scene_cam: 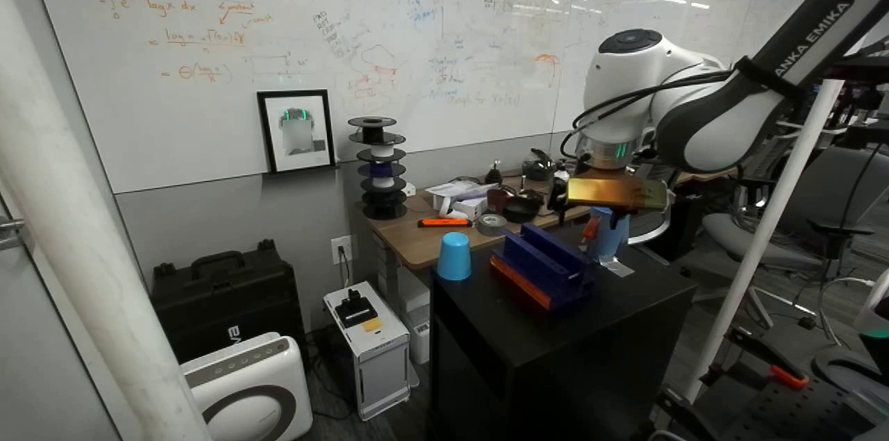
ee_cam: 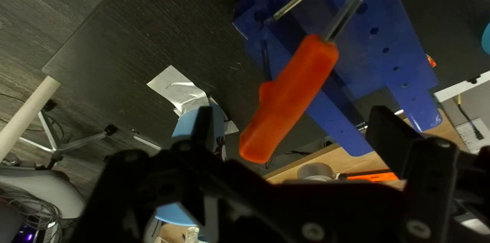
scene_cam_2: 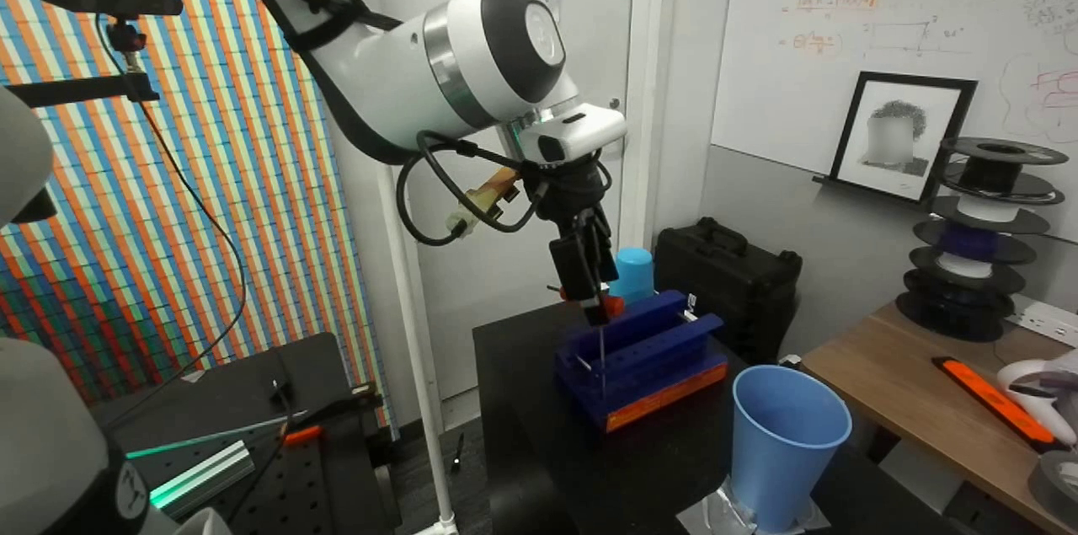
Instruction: Move the wrench to the large blue cup on the right.
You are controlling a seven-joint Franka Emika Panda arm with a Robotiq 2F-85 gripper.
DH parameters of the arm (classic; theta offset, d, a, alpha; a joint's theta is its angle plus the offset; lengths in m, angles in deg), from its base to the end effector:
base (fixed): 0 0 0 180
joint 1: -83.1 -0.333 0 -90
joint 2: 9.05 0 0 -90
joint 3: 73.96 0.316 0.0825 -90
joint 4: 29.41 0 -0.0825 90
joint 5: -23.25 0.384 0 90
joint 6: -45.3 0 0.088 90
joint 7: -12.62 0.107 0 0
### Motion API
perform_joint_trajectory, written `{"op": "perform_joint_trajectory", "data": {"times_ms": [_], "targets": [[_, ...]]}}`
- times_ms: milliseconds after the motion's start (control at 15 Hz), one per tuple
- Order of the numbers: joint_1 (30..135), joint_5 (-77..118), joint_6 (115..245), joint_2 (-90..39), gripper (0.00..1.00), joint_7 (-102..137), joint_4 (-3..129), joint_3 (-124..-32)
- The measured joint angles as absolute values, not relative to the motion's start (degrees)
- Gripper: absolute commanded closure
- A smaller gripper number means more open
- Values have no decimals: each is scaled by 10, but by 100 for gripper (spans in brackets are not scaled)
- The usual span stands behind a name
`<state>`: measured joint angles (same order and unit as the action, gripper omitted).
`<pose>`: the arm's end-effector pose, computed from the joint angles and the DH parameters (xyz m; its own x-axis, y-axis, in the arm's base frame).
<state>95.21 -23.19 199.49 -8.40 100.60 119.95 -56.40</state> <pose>0.4338 0.0649 0.2609 0.7059 -0.6001 0.3763 -0.6664 -0.7427 0.0658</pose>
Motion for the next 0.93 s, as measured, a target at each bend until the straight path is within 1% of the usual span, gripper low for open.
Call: {"op": "perform_joint_trajectory", "data": {"times_ms": [200, 533, 667, 733, 933], "targets": [[951, -282, 1994, -107, 50, 1058, 1185, -561], [948, -299, 1993, -127, 89, 1080, 1165, -560], [947, -299, 1993, -127, 94, 1080, 1163, -559], [946, -298, 1993, -127, 90, 1079, 1163, -557], [946, -274, 1997, -117, 90, 1055, 1166, -550]]}}
